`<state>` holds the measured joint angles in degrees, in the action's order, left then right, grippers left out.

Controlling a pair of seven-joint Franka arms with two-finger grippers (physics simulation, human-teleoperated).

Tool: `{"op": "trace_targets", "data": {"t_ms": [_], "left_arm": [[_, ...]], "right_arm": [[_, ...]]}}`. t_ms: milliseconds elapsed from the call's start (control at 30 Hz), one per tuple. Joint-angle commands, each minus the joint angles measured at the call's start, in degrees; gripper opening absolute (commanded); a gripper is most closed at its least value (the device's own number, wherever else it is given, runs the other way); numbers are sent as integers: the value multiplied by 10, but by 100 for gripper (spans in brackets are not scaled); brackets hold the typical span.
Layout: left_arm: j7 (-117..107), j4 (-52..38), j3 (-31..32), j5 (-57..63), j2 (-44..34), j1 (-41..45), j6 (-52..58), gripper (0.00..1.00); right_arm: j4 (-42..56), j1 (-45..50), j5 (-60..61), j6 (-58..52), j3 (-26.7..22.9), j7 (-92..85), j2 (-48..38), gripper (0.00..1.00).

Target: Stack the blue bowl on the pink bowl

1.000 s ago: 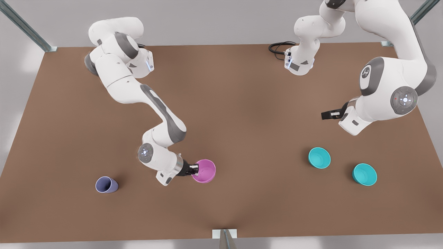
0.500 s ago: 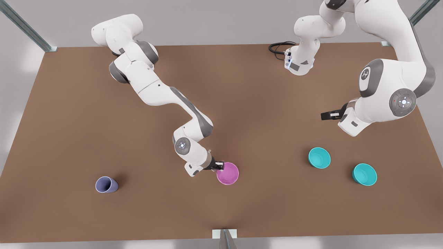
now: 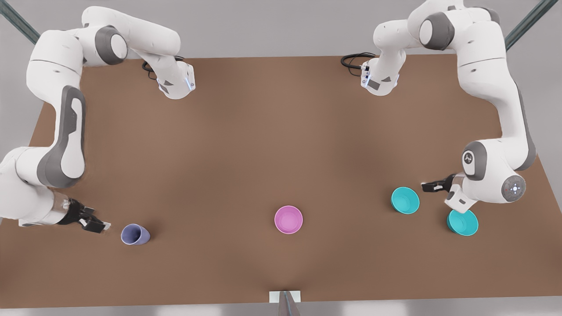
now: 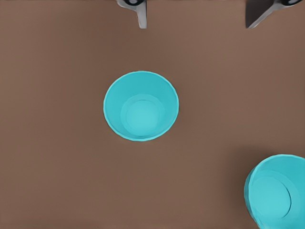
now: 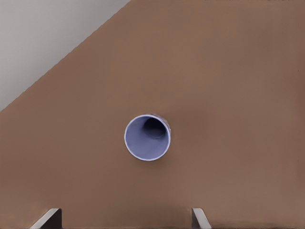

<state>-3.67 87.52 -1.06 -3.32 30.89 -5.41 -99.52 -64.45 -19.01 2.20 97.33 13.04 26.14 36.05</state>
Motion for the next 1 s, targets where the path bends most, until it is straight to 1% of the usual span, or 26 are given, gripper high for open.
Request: {"op": "trace_targets", "data": {"t_ms": [0, 33, 67, 133, 200, 233, 300, 333, 433, 467, 600, 833, 867, 900, 967], "left_arm": [[175, 2, -6, -13, 18, -1, -157, 100], [210, 13, -10, -29, 31, -6, -163, 100], [242, 45, -10, -55, 30, -7, -192, 100], [256, 56, -10, -100, 27, -8, -200, 100], [287, 72, -10, -117, 34, -9, -213, 100], [291, 85, -11, -116, 38, -9, -227, 100], [320, 88, -23, -111, 46, -9, -228, 100], [320, 89, -23, -112, 50, -8, -230, 100], [320, 89, -23, -116, 56, -8, -232, 100], [319, 89, -23, -118, 60, -8, -232, 100], [315, 90, -22, -118, 76, -5, -234, 100], [313, 97, -22, -136, 82, 4, -236, 100], [313, 97, -22, -137, 80, 4, -236, 90], [313, 97, -22, -137, 82, 4, -236, 58], [311, 97, -22, -137, 83, 4, -234, 42]], "right_arm": [[5, -28, -22, -159, 1, -354, -11, 100], [6, -31, -40, -180, 1, -355, -47, 100], [2, -32, -49, -198, 1, -355, -69, 100], [-6, -29, -49, -246, 1, -330, -106, 100], [-45, -24, -71, -233, 1, -316, -166, 100], [-78, -22, -71, -225, 2, -293, -205, 100], [-230, -23, -62, -166, 5, -274, -323, 100], [-245, -22, -62, -150, 7, -270, -332, 100], [-238, -9, -62, -148, 7, -269, -329, 100], [-235, 1, -62, -147, 3, -270, -345, 100], [-240, 20, -62, -144, -21, -271, -355, 100], [-240, 17, -62, -144, -21, -271, -346, 100], [-240, 17, -62, -144, -21, -271, -346, 100], [-240, 17, -62, -144, -21, -271, -346, 100], [-240, 17, -62, -144, -21, -271, -344, 100]]}}
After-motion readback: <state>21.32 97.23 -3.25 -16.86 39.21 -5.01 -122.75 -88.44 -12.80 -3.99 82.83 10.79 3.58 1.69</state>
